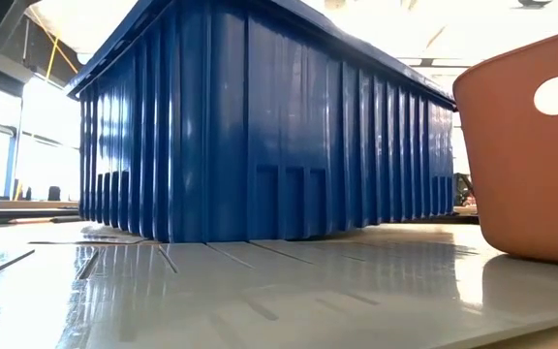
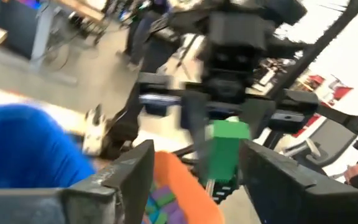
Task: Sort blocks
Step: Put the green block into the orange bin
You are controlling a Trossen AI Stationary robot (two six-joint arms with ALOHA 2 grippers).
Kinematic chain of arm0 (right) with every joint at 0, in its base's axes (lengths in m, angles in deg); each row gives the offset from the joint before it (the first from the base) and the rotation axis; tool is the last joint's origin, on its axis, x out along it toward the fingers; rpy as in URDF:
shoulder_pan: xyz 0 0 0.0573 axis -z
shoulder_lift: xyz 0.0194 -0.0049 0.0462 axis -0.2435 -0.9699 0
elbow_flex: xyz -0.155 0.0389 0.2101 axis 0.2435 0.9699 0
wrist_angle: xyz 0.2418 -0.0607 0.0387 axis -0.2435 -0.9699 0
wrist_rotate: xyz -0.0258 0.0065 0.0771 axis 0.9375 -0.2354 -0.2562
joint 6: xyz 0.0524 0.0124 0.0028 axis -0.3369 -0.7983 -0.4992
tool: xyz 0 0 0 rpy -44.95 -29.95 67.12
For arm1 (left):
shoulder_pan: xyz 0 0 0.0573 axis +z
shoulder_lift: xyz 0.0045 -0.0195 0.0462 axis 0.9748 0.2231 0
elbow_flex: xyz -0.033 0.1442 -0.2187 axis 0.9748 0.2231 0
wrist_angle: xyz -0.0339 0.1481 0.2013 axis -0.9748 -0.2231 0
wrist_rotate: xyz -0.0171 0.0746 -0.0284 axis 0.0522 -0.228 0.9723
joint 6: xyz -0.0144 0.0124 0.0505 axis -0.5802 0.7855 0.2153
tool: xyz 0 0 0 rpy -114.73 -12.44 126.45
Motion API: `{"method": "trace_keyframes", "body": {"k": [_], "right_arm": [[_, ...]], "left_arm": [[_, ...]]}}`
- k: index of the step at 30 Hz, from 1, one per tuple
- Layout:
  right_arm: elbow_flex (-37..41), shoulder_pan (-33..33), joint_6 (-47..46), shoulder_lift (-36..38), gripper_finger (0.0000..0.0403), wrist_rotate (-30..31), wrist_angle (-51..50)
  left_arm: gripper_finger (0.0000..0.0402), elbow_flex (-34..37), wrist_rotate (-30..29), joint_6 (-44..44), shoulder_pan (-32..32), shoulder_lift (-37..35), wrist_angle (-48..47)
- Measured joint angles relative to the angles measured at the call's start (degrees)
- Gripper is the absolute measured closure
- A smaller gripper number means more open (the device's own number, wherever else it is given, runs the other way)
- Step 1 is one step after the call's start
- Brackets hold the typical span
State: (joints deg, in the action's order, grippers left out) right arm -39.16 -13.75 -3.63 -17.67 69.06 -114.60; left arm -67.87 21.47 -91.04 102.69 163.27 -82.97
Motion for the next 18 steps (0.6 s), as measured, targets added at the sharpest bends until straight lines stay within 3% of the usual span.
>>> {"method": "trace_keyframes", "body": {"k": [8,12,18], "right_arm": [[5.2,-13.7,-20.6,3.5,0.0302,-7.7,-23.9],[14.5,-23.9,-31.7,4.5,0.0302,-11.9,-20.7],[31.8,-35.8,-50.7,4.5,0.0302,-13.8,-5.9]], "left_arm": [[0.0169,0.0,-0.5,6.1,4.1,-1.0,-15.4],[0.0171,0.0,-3.3,12.9,4.4,-2.1,-22.9],[0.0171,0.0,-8.6,19.3,4.2,-2.9,-32.1]]}}
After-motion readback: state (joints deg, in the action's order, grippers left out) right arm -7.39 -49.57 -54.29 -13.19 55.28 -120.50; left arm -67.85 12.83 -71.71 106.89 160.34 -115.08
